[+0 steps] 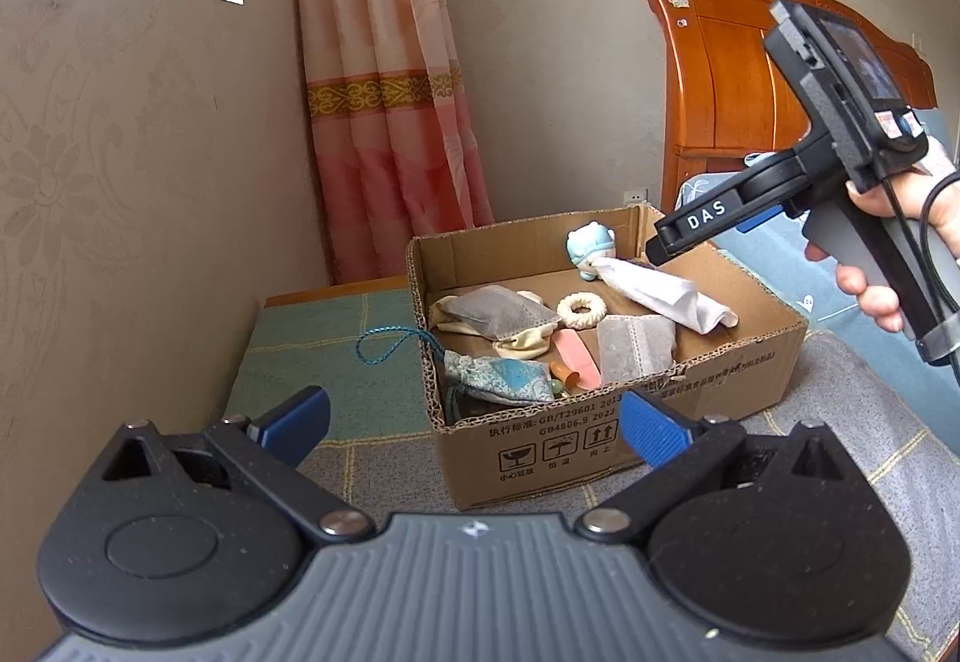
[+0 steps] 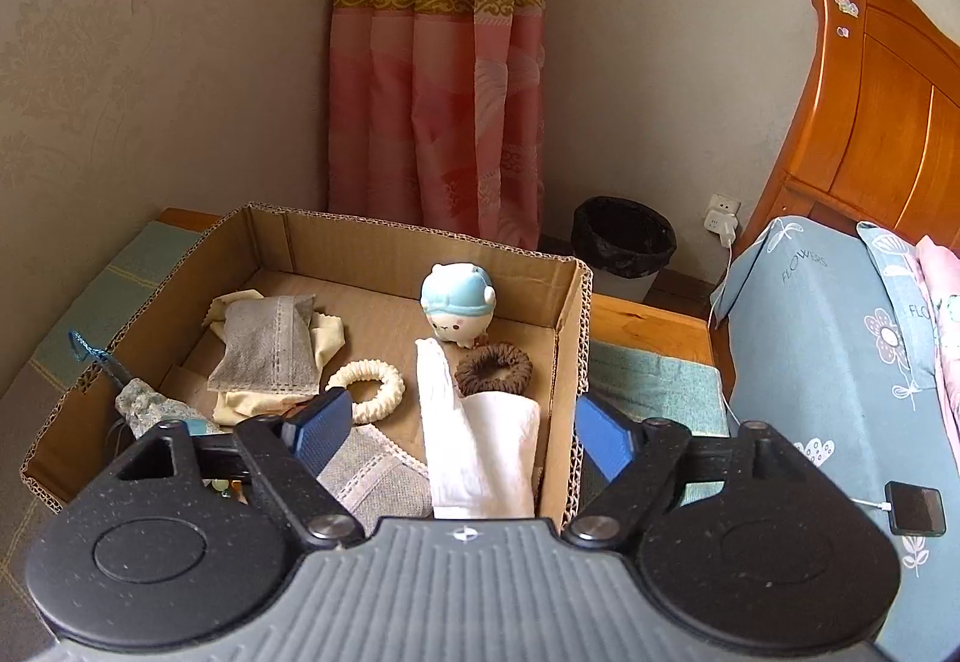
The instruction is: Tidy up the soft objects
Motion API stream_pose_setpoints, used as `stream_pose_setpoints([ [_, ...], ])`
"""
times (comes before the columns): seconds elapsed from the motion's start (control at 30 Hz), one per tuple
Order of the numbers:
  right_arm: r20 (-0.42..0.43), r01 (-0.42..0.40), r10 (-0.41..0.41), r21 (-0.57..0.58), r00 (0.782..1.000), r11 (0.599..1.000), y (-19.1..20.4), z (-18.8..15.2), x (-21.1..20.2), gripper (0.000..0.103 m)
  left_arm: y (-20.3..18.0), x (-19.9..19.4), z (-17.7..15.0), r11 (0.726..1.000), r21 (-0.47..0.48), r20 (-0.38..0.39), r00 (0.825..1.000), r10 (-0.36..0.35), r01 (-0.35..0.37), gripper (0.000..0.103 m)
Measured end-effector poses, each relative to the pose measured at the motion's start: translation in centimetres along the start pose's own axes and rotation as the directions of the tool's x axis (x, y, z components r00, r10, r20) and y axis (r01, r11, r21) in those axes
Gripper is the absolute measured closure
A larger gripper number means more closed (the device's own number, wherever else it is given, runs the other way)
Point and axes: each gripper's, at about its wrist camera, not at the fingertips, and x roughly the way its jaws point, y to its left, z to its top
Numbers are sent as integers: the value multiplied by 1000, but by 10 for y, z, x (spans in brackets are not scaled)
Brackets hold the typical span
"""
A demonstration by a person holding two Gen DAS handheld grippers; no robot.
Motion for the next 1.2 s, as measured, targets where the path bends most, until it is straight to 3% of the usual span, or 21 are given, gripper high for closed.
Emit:
stream_pose_setpoints([
  [0.17, 17, -18, 18, 5, 1000, 1000, 0, -12, -24, 0, 1, 1, 3, 999, -36, -32, 999, -3, 2, 1],
  [0.3, 11, -22, 22, 17, 1000, 1000, 4, -20, -48, 0, 1, 3, 7, 998, -58, -79, 997, 10, -15, 1],
  [0.47, -55, 24, -21, 64, 998, 998, 15, -37, -75, 0, -2, 6, 16, 996, -66, -139, 989, 42, -52, 1],
  [0.73, -51, 73, -68, 103, 996, 992, 34, -73, -116, 0, -16, -2, 25, 997, -40, -164, 985, 57, -64, 1],
  [1.2, -51, 71, -64, 148, 997, 986, 35, -89, -129, 0, -21, -9, 26, 995, -51, -184, 980, 74, -84, 1],
])
